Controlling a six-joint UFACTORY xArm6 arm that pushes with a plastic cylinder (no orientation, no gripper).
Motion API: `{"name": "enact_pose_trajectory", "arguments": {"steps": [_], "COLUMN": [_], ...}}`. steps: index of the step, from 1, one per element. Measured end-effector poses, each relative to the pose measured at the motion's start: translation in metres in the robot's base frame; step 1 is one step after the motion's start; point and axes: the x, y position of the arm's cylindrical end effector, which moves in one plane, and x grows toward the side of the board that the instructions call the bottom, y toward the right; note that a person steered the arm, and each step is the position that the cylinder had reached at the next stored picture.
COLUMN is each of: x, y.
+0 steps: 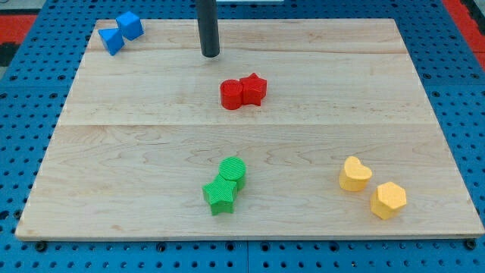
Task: Point your arm at the bottom side of the blue cube
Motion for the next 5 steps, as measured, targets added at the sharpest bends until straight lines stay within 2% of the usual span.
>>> {"name": "enact_pose_trajectory", "arguments": {"steps": [5], "x": [0.0], "y": [0.029]}}
